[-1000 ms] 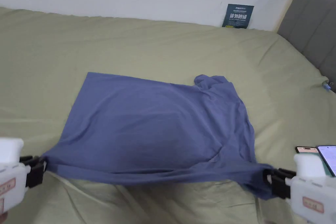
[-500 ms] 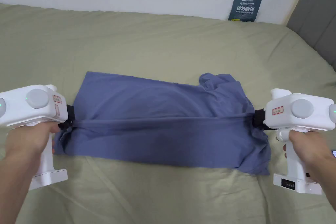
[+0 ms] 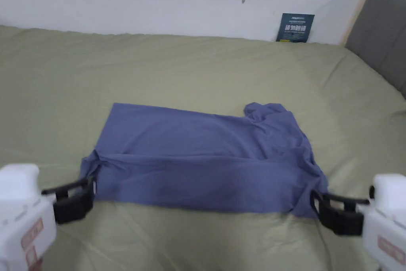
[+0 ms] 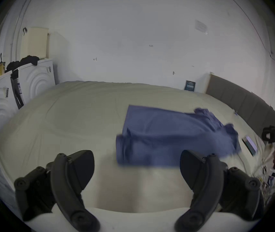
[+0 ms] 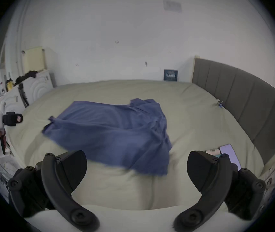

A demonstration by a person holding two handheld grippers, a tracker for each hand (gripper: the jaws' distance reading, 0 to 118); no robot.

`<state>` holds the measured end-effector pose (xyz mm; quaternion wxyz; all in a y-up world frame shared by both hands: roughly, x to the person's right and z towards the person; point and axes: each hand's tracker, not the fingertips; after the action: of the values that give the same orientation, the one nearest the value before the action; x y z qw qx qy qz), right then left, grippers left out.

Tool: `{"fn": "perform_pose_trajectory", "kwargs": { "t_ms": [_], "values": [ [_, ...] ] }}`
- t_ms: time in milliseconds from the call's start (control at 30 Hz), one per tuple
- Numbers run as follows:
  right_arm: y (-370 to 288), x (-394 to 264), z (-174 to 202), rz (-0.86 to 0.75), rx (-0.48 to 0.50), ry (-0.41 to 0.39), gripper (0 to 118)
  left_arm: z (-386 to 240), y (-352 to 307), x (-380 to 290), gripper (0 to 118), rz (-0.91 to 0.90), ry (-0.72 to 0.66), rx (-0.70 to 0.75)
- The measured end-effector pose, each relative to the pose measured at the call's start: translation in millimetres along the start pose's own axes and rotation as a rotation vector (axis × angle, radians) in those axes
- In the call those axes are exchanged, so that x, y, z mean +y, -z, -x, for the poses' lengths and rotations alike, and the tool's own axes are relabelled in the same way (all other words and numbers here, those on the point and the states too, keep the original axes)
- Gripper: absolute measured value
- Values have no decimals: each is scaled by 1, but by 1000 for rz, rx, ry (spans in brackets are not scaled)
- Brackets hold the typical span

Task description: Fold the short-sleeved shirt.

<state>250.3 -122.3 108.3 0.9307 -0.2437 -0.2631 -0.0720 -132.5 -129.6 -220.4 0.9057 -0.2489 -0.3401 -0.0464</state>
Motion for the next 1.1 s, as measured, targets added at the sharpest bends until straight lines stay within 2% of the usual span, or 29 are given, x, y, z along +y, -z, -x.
{"fn": "perform_pose_trajectory", "kwargs": {
  "t_ms": [33, 67, 100, 133, 167, 200, 233, 300, 433, 467, 500, 533, 667, 733, 767, 800, 833, 867, 900, 933, 1000, 1033, 1100],
  "values": [
    [-15, -14, 9, -20, 6, 20, 118, -1, -14, -9, 100, 38, -7, -14],
    [-28, -27, 18, -23, 16, 45, 117, -3, -25, -24, 72, 67, -25, -9],
    [-32, -38, 22, -4, 29, 76, 113, -6, -35, -37, 37, 74, -32, 4],
    [-38, -47, 28, 7, 41, 105, 98, -9, -34, -46, 8, 92, -11, 58],
    [-41, -54, 35, 13, 25, 102, 45, 4, -25, -58, 5, 113, 9, 83],
    [-42, -60, 42, 35, -19, 98, 1, 7, -20, -62, 5, 130, -3, 54],
    [-41, -64, 42, 30, -29, 100, 0, 11, -13, -63, 5, 162, -31, 25],
    [-38, -67, 40, 67, 41, 118, 0, 15, 3, -60, 5, 164, -30, 37],
    [-35, -67, 42, 70, 21, 121, 0, 27, 53, -43, 8, 187, 29, 55],
    [-34, -65, 40, 72, 23, 128, 0, 31, 68, -38, 42, 201, 50, 56],
    [-33, -65, 40, 73, 26, 133, 0, 36, 85, -32, 90, 220, 64, 46],
    [-32, -63, 39, 74, 25, 134, 0, 39, 98, -28, 113, 235, 73, 48],
    [-31, -58, 35, 76, 5, 136, 0, 59, 162, -17, 109, 310, 78, 77],
    [-28, -56, 31, 80, -7, 139, 0, 53, 172, -14, 107, 320, 63, 75],
    [-30, -57, 30, 82, -12, 140, 0, 54, 181, -13, 96, 337, 45, 70],
    [-29, -56, 29, 87, -19, 141, 0, 55, 190, -13, 77, 361, 17, 59],
    [-27, -56, 27, 91, -24, 141, 0, 52, 192, -13, 47, 368, 6, 49],
    [-25, -55, 25, 97, -30, 140, 0, 48, 196, -13, 22, 361, 11, 44],
    [-25, -57, 24, 101, -37, 139, 0, 43, 201, -14, 17, 389, 31, 24],
    [-23, -56, 22, 107, -41, 138, 0, 36, 204, -16, 17, 422, 43, -1],
    [-18, -52, 18, 116, -50, 136, 0, 22, 200, -14, 12, 403, 128, 41],
    [-15, -51, 16, 123, -58, 131, 0, 21, 199, -12, 7, 403, 102, 23],
    [-1, -46, 8, 149, -76, 115, 0, 25, 197, -11, 6, 402, 81, 30]
  ]
}}
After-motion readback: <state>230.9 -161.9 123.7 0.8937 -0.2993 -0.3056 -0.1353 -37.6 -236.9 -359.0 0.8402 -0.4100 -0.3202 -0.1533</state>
